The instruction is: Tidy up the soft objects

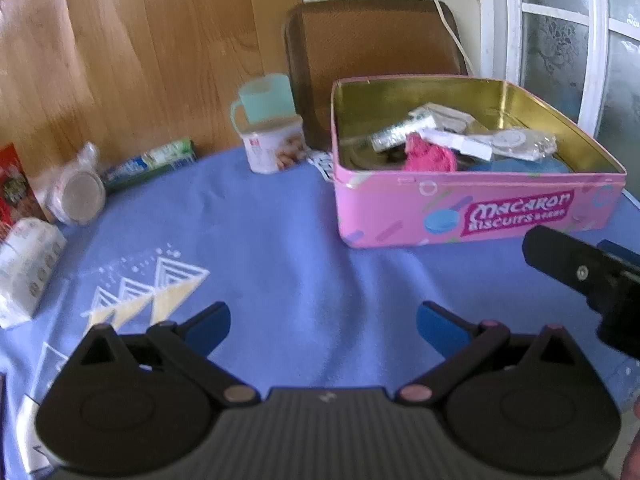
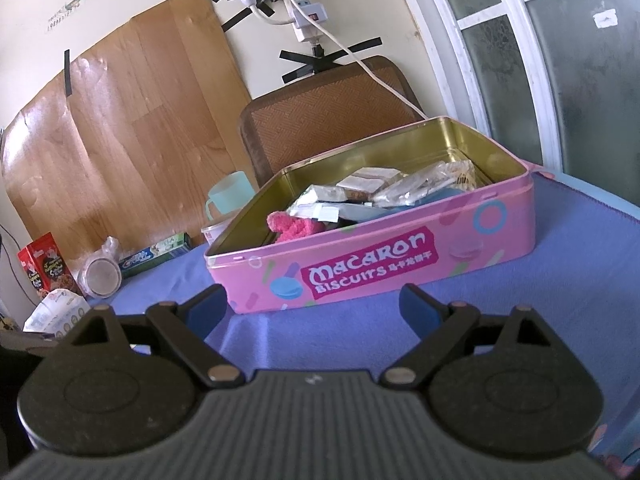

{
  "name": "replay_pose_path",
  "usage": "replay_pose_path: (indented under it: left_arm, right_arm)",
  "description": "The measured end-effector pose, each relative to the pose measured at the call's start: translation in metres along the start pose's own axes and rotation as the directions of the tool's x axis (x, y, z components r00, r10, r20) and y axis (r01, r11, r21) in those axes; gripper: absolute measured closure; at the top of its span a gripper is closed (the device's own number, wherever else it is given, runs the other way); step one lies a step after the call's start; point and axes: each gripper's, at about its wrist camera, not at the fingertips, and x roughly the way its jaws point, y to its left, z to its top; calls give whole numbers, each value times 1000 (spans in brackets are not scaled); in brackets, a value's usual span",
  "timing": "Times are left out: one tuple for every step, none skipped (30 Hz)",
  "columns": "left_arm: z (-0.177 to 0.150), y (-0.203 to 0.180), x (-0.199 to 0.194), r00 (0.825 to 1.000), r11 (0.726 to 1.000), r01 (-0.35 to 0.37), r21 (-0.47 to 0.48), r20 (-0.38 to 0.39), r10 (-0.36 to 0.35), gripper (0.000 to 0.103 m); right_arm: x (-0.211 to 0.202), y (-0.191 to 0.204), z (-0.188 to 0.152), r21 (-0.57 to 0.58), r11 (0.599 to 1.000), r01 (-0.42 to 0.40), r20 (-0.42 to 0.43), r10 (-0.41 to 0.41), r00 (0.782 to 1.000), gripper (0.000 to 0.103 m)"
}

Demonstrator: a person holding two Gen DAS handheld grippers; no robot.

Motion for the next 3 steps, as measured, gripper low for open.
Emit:
replay_pose_path:
  left_arm:
    - [1, 0, -1, 1000, 1000, -5, 1, 7, 5, 0]
    - [1, 0, -2, 1000, 1000, 2, -1, 10, -2, 0]
    - [2, 1, -1, 1000, 1000, 15, -2, 11, -15, 0]
  right_arm:
    - [0, 0, 0, -1, 1000, -1, -1, 1, 1000, 8]
    - [0, 0, 0, -2, 1000, -1, -1, 1, 1000, 8]
    - [1, 0, 0, -1, 1000, -2, -1, 2, 1000, 8]
